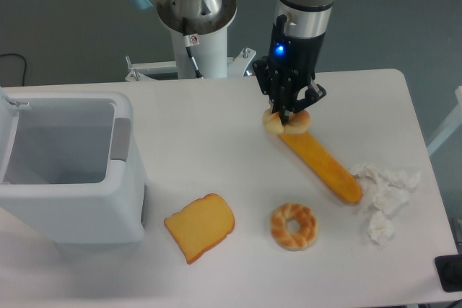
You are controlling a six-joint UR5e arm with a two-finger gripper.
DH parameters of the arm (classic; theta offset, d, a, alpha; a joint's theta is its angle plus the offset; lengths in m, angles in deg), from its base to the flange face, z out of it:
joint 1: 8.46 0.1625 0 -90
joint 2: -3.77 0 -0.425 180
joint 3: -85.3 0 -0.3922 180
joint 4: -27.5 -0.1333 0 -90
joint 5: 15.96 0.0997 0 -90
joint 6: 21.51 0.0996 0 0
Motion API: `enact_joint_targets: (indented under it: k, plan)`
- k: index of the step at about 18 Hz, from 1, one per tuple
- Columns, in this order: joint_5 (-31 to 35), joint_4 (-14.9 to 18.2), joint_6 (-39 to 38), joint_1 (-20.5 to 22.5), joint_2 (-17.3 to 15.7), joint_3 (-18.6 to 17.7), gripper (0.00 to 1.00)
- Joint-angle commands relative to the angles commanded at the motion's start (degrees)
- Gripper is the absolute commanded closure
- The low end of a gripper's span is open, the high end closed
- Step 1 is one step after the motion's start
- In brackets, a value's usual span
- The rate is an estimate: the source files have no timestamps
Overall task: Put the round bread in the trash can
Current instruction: 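Close the gripper around the small round bun beside the baguette, then lift the round bun and carry it toward the white trash bin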
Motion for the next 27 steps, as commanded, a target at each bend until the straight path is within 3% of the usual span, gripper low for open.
enact_joint_targets:
  k: [11, 27]
  plan:
    - [-12.66, -2.82, -17.22, -0.18, 0.53, 1.23, 0.91]
    - [-20.13, -3.25, -33.49, -6.41, -2.19, 1.05, 0.92]
